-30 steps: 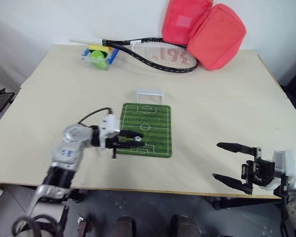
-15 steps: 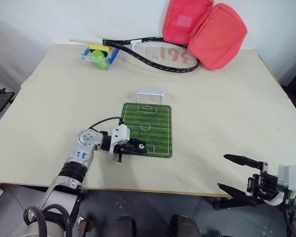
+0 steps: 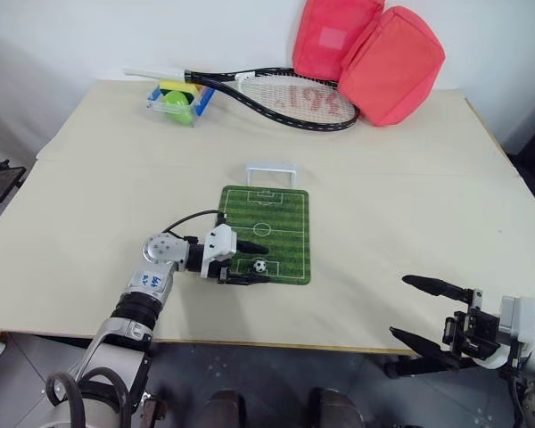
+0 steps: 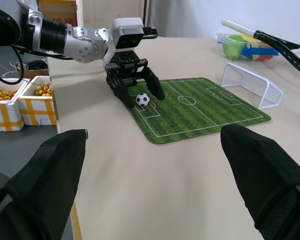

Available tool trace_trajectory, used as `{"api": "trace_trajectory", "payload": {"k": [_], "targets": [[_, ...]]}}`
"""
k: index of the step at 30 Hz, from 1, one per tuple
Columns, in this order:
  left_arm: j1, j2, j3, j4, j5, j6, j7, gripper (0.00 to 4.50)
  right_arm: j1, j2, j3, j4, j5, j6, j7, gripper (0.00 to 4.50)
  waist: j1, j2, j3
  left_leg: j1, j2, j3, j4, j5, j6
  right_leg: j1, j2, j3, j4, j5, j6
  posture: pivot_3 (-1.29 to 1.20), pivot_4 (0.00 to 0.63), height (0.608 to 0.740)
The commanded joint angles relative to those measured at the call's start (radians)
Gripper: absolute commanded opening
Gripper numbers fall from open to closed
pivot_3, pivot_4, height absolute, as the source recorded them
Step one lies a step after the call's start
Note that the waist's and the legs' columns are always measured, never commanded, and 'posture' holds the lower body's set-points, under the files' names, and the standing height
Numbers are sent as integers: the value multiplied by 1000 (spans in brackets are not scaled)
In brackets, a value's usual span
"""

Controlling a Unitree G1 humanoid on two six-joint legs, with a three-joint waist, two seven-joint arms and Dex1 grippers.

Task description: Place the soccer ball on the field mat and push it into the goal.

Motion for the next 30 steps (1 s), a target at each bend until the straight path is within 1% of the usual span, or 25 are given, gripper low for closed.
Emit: {"api": "trace_trajectory", "payload": {"k": [1,4,7,9,12,13,14,15,16,17,18,20,23,26,30], "targets": [[-12,-3,40,-62,-58,2,-24,3098,-11,2,10,-32,7,11,-13,4500,0,0,0,0,0,0,0,0,0,0,0,0,0,0,0,0,150,740],[8,8,70,-131,-117,31,-54,3098,-18,2,23,-36,4,23,-20,4500,0,0,0,0,0,0,0,0,0,0,0,0,0,0,0,0,150,740],[48,44,104,-228,-173,82,-79,3098,-26,-3,27,-35,5,30,-25,4500,-1,0,0,0,0,0,0,0,0,0,0,0,0,0,0,0,150,740],[98,95,152,-334,-245,157,-97,3098,-45,-6,26,-30,10,34,-31,4500,-10,0,0,0,0,0,0,0,0,0,0,0,0,0,0,0,150,740],[178,177,204,-447,-306,240,-114,3098,-75,-10,21,-19,16,44,-34,4500,-16,1,0,0,1,0,0,0,0,-1,0,1,1,0,0,0,150,740],[231,218,221,-485,-324,271,-133,3098,-86,-12,21,-10,13,43,-30,4500,-16,1,0,1,1,0,0,0,0,0,0,1,1,0,0,0,150,740],[269,247,232,-512,-336,294,-146,2719,-94,-13,21,-2,10,43,-27,4500,-18,1,0,1,1,0,0,0,0,0,0,1,1,0,0,0,150,740],[305,271,239,-534,-344,310,-155,2567,-101,-13,21,5,7,42,-25,4500,-19,1,1,1,1,0,0,-1,0,0,0,2,1,0,0,0,150,740],[338,285,245,-548,-344,306,-159,2260,-107,-12,22,12,5,41,-21,4500,-19,1,1,1,1,0,0,-1,0,0,0,2,1,0,0,0,150,740],[383,287,244,-560,-342,302,-156,1889,-113,-12,23,23,1,36,-16,4500,-15,2,1,1,1,0,0,-1,0,0,0,2,1,0,0,0,150,740],[414,287,245,-570,-340,301,-153,1609,-117,-13,24,31,-2,33,-12,4500,-9,3,1,1,1,0,0,-1,0,0,0,2,1,0,0,0,150,740],[450,273,237,-593,-340,303,-143,957,-122,-13,24,43,-8,24,-5,4500,1,3,2,1,1,0,0,-2,0,0,0,2,1,0,0,0,150,740],[493,208,180,-661,-325,331,-86,55,-129,-13,18,56,-14,15,0,4500,7,3,2,0,0,0,1,-2,1,0,0,2,1,0,0,0,150,740],[471,131,127,-652,-272,331,-6,22,-125,-20,9,62,-16,13,9,4500,5,3,2,0,0,0,2,-2,1,0,0,2,0,0,0,0,150,740],[418,86,86,-597,-225,335,41,22,-117,-24,6,51,-15,15,9,4500,-1,3,2,1,0,1,2,-2,1,0,0,2,1,1,0,0,150,740]]}}
